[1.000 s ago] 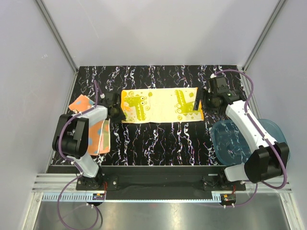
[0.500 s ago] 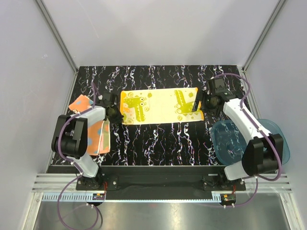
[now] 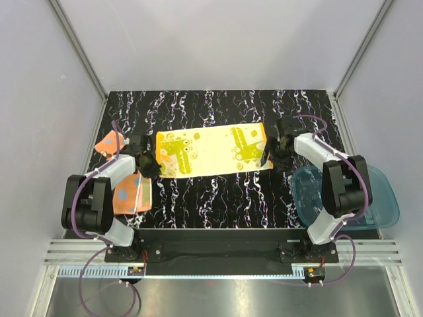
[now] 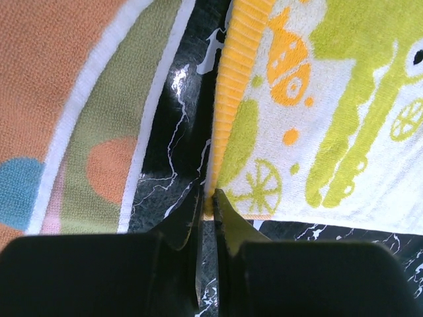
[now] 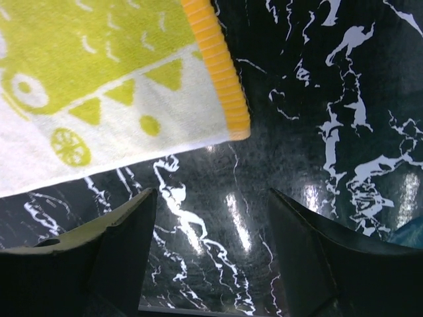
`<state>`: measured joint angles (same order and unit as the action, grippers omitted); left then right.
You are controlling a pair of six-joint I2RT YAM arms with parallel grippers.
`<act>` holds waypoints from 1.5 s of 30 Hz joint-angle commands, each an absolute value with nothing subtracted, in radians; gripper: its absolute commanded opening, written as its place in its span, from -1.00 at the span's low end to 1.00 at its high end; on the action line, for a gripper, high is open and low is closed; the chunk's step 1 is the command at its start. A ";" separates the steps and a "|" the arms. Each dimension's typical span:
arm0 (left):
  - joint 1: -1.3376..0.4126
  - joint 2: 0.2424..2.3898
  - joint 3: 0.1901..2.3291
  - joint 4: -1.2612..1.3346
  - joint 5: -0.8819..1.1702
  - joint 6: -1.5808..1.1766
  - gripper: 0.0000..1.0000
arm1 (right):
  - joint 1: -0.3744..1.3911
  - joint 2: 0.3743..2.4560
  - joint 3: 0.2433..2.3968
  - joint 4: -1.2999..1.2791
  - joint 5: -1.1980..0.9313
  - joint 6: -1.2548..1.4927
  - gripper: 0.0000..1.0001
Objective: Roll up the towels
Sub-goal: Fold the towel
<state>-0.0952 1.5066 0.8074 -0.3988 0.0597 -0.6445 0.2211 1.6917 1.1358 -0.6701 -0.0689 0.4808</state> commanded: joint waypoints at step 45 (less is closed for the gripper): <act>-0.084 1.460 0.881 -0.488 0.152 -0.557 -1.00 | 0.161 1.562 1.055 -0.637 -0.149 0.472 -1.00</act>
